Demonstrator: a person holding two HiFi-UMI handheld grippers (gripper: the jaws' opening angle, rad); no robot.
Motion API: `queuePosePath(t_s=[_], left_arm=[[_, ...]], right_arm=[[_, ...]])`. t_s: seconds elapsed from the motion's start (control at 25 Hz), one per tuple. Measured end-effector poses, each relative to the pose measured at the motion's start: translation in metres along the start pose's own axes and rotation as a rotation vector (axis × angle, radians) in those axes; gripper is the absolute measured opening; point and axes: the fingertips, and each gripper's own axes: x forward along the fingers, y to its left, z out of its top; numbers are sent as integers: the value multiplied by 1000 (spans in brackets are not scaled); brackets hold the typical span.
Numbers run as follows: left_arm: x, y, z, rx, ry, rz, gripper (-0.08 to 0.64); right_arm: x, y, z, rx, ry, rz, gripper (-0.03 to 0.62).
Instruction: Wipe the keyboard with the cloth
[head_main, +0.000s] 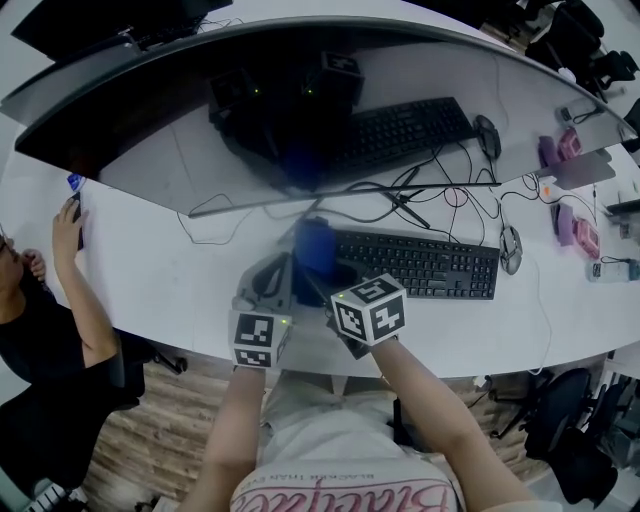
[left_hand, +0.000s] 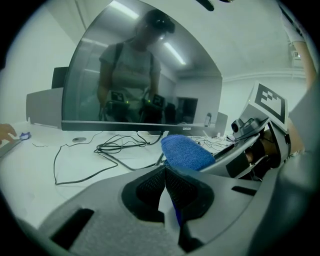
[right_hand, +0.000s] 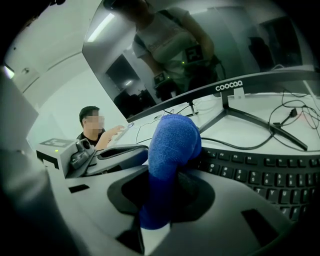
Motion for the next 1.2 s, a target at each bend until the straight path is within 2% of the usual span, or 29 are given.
queuePosePath(t_s=[0.28,0.52,1.2], left_arm=[[6,-14,0,3,4,21,5],[11,-25,1,6,12,34,5],[39,-83,15,41,13,19,5]], right_arm=[[-9,-8,-5,-14,0,22,98],[-20,-19,-8,-38,5,8,98],[-68,-65,-20,-49,21,-23,98]])
